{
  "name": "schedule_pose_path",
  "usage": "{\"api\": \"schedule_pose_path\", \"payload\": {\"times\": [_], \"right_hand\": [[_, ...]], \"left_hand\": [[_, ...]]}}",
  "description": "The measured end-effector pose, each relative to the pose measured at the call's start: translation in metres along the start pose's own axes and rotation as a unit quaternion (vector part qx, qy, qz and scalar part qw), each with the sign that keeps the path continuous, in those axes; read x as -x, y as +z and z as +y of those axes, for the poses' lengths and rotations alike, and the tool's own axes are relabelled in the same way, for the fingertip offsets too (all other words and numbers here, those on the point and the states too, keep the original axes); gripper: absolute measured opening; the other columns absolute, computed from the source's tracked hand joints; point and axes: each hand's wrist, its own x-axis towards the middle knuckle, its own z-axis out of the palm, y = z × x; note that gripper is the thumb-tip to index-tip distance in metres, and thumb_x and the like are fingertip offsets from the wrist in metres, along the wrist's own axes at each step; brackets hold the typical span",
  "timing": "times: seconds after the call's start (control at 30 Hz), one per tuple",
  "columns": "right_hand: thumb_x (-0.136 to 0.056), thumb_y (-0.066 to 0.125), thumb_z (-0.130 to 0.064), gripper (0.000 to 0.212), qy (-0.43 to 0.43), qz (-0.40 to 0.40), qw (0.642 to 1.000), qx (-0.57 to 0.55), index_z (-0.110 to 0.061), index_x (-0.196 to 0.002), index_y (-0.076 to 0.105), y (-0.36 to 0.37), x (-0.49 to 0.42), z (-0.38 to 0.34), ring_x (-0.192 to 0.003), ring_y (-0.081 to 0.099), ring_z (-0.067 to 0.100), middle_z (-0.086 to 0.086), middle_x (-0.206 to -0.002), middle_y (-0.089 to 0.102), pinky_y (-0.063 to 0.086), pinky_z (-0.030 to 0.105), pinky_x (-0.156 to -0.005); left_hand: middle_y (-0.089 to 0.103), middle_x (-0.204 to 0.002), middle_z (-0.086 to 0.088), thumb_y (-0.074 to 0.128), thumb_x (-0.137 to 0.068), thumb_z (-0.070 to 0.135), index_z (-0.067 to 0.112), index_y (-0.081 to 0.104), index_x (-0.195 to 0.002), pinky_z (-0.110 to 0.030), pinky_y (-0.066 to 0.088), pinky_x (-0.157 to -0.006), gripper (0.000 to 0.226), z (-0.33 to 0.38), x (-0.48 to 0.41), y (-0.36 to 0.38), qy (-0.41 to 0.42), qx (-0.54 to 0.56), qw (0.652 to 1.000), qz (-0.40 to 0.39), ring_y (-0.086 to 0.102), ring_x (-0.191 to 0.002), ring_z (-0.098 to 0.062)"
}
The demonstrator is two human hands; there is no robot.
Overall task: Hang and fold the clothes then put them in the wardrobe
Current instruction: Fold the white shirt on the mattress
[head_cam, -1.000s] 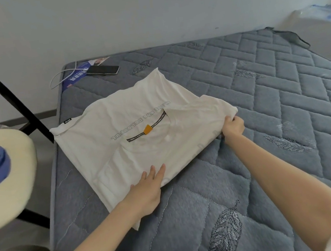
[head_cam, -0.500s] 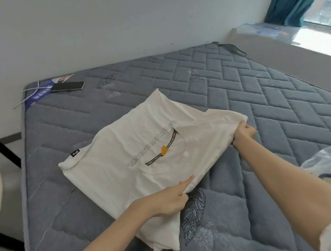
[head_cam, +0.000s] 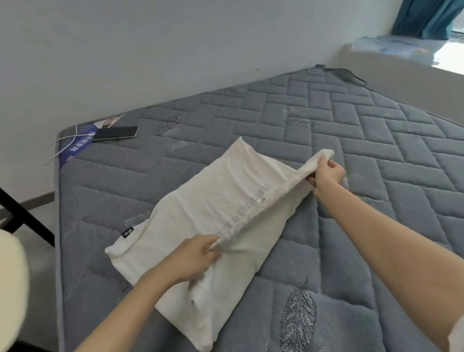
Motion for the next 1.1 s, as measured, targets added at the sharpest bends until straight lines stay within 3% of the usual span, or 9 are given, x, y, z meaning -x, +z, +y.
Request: {"api": "schedule_pose_path", "payload": {"times": [0.1, 0.17, 0.3, 0.43, 0.63, 0.77, 0.83, 0.93, 1.1], "right_hand": [[-0.097, 0.049, -0.029, 0.034, -0.012, -0.022, 0.999, 0.02, -0.009, -0.124, 0.046, 0.041, -0.001, -0.004, -0.092, 0.061, 0.023, 0.006, -0.113, 0.053, 0.056, 0.038, -0.083], [-0.097, 0.046, -0.032, 0.036, -0.023, -0.035, 0.998, 0.037, -0.009, -0.123, 0.04, 0.069, -0.002, -0.004, -0.083, 0.059, 0.022, 0.007, -0.108, 0.049, 0.055, 0.038, -0.08], [-0.098, 0.037, -0.038, 0.038, -0.034, -0.053, 0.995, 0.08, -0.009, -0.122, 0.036, 0.119, -0.01, -0.001, -0.095, 0.063, 0.033, 0.007, -0.101, 0.052, 0.053, 0.045, -0.086], [-0.098, 0.036, -0.032, 0.033, -0.034, -0.09, 0.988, 0.117, -0.014, -0.124, 0.03, 0.162, -0.019, 0.008, -0.096, 0.064, 0.037, 0.01, -0.111, 0.055, 0.051, 0.035, -0.07], [-0.096, 0.046, -0.021, 0.044, -0.046, -0.133, 0.98, 0.138, -0.025, -0.135, 0.025, 0.212, -0.031, 0.023, -0.087, 0.067, 0.035, 0.005, -0.12, 0.046, 0.055, 0.035, -0.073], [-0.097, 0.047, -0.016, 0.045, -0.059, -0.151, 0.976, 0.145, -0.023, -0.137, 0.027, 0.238, -0.04, 0.031, -0.084, 0.059, 0.023, 0.006, -0.121, 0.045, 0.052, 0.026, -0.055], [-0.095, 0.047, -0.013, 0.051, -0.068, -0.178, 0.965, 0.179, -0.023, -0.14, 0.026, 0.246, -0.044, 0.038, -0.089, 0.058, 0.024, 0.01, -0.131, 0.049, 0.051, 0.028, -0.068], [-0.094, 0.045, -0.01, 0.051, -0.111, -0.235, 0.926, 0.275, -0.02, -0.143, 0.03, 0.245, -0.039, 0.056, -0.108, 0.055, 0.022, 0.007, -0.139, 0.048, 0.043, 0.033, -0.096], [-0.096, 0.044, -0.013, 0.044, -0.231, -0.296, 0.853, 0.364, -0.016, -0.14, 0.04, 0.223, -0.01, 0.095, -0.128, 0.044, 0.022, 0.004, -0.138, 0.049, 0.028, 0.025, -0.104]], "left_hand": [[0.043, -0.064, 0.011, 0.05, -0.094, 0.016, 0.028, 0.042, -0.067, -0.022, 0.031, -0.058, 0.031, -0.023, -0.008, -0.03, -0.034, -0.026, 0.998, 0.042, 0.045, -0.071, -0.014], [0.043, -0.065, 0.009, 0.049, -0.094, 0.015, 0.024, 0.044, -0.068, -0.019, 0.03, -0.055, 0.028, -0.04, -0.014, -0.047, -0.063, -0.039, 0.996, 0.055, 0.043, -0.069, -0.013], [0.046, -0.069, 0.003, 0.046, -0.094, 0.014, 0.015, 0.05, -0.076, -0.027, 0.031, -0.059, 0.018, -0.071, -0.033, -0.068, -0.123, -0.025, 0.988, 0.087, 0.045, -0.07, -0.017], [0.048, -0.072, 0.003, 0.043, -0.095, 0.013, 0.019, 0.045, -0.068, -0.029, 0.033, -0.068, 0.028, -0.098, -0.052, -0.081, -0.171, -0.019, 0.979, 0.108, 0.047, -0.078, -0.022], [0.064, -0.094, 0.0, 0.04, -0.1, 0.021, 0.02, 0.06, -0.097, -0.035, 0.045, -0.079, 0.02, -0.135, -0.069, -0.094, -0.201, -0.002, 0.966, 0.163, 0.058, -0.094, -0.023], [0.066, -0.097, 0.001, 0.037, -0.101, 0.026, 0.026, 0.055, -0.094, -0.036, 0.047, -0.076, 0.019, -0.155, -0.08, -0.102, -0.211, -0.023, 0.957, 0.196, 0.058, -0.09, -0.021], [0.065, -0.107, 0.0, 0.037, -0.101, 0.027, 0.024, 0.056, -0.108, -0.037, 0.044, -0.082, 0.021, -0.161, -0.083, -0.101, -0.237, -0.051, 0.949, 0.203, 0.058, -0.098, -0.022], [0.042, -0.131, -0.003, 0.039, -0.099, 0.026, 0.026, 0.039, -0.135, -0.042, 0.028, -0.103, 0.037, -0.159, -0.083, -0.087, -0.269, -0.158, 0.928, 0.204, 0.041, -0.122, -0.024], [-0.006, -0.158, 0.001, 0.028, -0.101, 0.033, 0.033, 0.009, -0.15, -0.054, 0.0, -0.114, 0.053, -0.11, -0.106, -0.037, -0.14, -0.174, 0.959, 0.176, -0.009, -0.145, -0.025]]}}
